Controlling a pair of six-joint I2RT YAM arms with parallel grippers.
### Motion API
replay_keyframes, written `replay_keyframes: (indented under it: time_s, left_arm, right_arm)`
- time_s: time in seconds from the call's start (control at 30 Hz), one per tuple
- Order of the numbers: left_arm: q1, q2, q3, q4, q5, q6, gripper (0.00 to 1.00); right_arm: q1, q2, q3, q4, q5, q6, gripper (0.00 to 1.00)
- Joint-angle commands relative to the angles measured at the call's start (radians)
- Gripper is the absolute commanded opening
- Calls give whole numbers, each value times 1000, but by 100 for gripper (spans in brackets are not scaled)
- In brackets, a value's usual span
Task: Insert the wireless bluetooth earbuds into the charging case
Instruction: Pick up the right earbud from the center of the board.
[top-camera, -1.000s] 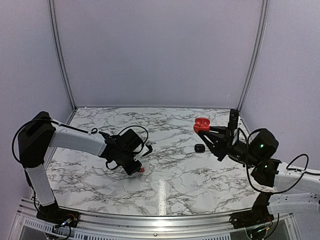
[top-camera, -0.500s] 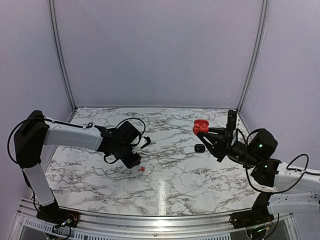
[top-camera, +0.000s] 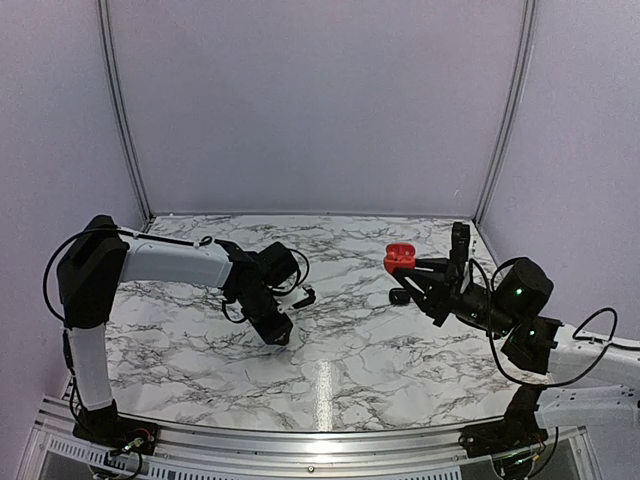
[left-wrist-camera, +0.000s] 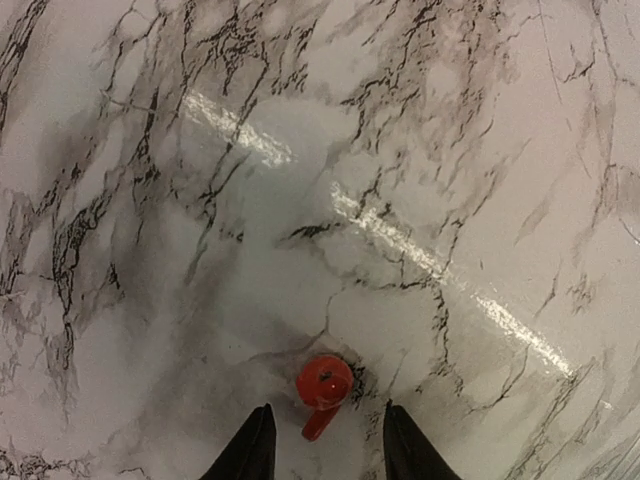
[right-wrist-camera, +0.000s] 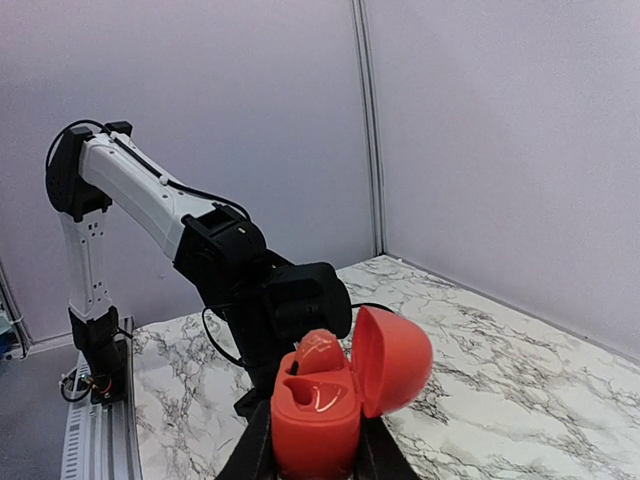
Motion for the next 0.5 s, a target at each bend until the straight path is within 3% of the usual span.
replay_keyframes:
  time_s: [0.0, 0.47]
  left_arm:
    - [-8, 25, 53, -86, -15, 23, 37]
    - [-8, 141, 166, -156, -57, 63, 30]
  right_arm:
    - [-6, -13, 13, 13, -7, 2, 0]
    - [-7, -13, 19, 5, -3, -2, 0]
